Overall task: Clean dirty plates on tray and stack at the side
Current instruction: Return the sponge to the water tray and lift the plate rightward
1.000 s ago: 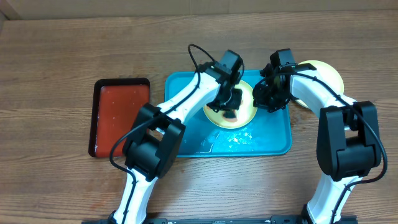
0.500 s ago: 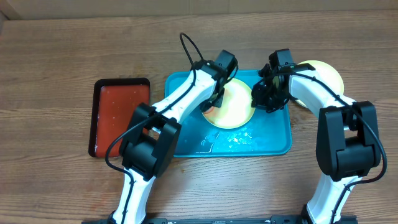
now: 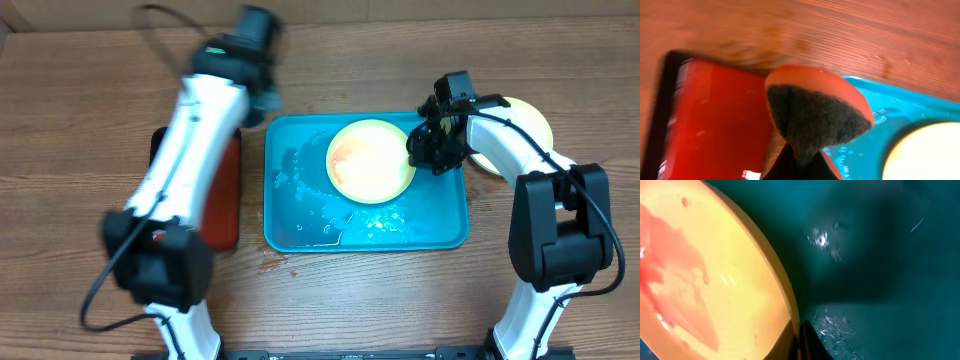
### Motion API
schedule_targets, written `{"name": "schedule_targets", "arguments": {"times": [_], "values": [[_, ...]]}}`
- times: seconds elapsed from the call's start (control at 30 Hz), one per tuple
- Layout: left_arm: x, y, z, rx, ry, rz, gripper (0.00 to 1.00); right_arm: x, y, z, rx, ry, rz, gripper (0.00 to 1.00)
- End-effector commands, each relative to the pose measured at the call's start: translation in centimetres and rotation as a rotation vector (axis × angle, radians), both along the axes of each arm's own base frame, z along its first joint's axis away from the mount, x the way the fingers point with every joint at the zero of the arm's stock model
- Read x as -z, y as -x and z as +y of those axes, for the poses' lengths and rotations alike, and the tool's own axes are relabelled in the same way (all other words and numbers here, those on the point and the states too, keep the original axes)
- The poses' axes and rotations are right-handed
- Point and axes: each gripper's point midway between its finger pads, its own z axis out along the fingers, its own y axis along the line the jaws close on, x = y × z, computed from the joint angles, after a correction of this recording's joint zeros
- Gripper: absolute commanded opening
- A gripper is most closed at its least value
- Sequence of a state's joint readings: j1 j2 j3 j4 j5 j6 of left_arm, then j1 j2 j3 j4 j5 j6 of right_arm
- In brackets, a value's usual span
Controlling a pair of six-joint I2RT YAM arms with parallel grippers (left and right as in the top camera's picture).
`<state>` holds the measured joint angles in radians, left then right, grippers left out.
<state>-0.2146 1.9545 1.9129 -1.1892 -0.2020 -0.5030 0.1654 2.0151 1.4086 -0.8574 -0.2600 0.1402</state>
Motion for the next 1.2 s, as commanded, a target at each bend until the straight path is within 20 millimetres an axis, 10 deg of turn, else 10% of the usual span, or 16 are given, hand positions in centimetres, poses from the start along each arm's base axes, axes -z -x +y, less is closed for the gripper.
{"name": "schedule_targets", "arguments": {"times": [0.0,0.57,0.8,0.93,1.17], "values": [[0.2,0.8,4.1,-0.127,0.15,0.051,0.04,-5.5,-2.5,0.6,-0.064,0.088,-0.195,0.04],[11.6,5.9,14.6,-0.486,0.096,0.226,0.04,-18.0,-2.4,5.9,-0.31,0.94,-0.706,0.04],[13.1,6.9,15.1,-0.507,0.094,0.245,0.05,-20.5,-0.7,8.4,-0.474,1.154,-0.779,0.04],[13.2,7.0,15.1,-0.506,0.094,0.246,0.28,-21.5,-0.3,10.1,-0.524,1.203,-0.828,0.04],[13.1,6.9,15.0,-0.504,0.1,0.244,0.32,-22.7,0.3,12.6,-0.612,1.244,-0.888,0.04]]}}
